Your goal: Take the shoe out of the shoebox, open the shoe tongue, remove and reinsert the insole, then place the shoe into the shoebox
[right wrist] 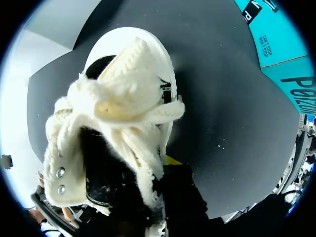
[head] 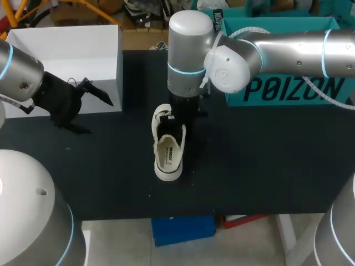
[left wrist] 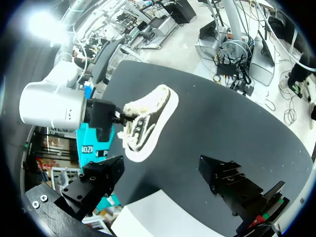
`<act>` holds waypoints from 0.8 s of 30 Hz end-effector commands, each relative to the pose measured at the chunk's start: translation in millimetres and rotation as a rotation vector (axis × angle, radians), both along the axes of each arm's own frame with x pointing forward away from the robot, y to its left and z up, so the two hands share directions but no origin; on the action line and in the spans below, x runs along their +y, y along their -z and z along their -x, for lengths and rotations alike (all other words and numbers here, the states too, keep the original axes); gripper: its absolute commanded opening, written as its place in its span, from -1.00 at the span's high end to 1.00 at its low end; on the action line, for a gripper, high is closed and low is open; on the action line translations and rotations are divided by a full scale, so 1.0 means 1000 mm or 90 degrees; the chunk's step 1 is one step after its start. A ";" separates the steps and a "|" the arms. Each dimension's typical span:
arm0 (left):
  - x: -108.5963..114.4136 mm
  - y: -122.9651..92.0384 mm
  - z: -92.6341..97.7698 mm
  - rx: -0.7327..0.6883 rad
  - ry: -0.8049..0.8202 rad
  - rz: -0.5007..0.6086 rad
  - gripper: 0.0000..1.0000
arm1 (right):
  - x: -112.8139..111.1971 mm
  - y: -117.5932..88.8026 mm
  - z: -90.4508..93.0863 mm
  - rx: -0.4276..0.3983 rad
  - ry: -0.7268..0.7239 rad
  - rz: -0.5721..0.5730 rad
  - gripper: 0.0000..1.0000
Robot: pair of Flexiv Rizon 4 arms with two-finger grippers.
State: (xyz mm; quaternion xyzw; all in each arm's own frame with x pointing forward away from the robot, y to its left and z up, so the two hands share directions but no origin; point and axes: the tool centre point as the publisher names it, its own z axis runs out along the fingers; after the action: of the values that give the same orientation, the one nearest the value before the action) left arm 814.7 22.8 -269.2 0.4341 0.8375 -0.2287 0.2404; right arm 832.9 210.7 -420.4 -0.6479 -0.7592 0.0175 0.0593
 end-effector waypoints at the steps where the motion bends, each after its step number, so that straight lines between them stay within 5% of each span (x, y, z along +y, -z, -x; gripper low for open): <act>1: 0.001 0.000 0.001 -0.001 0.000 -0.001 -1.00 | 0.003 0.006 -0.002 0.001 -0.001 -0.001 1.00; 13: 0.001 0.000 0.001 -0.001 0.000 -0.001 -1.00 | 0.007 0.003 0.002 0.011 -0.008 -0.009 1.00; 24: 0.001 0.000 0.001 -0.001 0.000 -0.001 -1.00 | 0.013 -0.082 0.020 0.012 -0.058 0.012 1.00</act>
State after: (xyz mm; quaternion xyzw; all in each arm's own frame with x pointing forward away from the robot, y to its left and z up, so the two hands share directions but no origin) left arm 814.7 22.8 -269.2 0.4340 0.8376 -0.2287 0.2404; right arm 816.9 226.0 -377.3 -0.6156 -0.7838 0.0297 0.0762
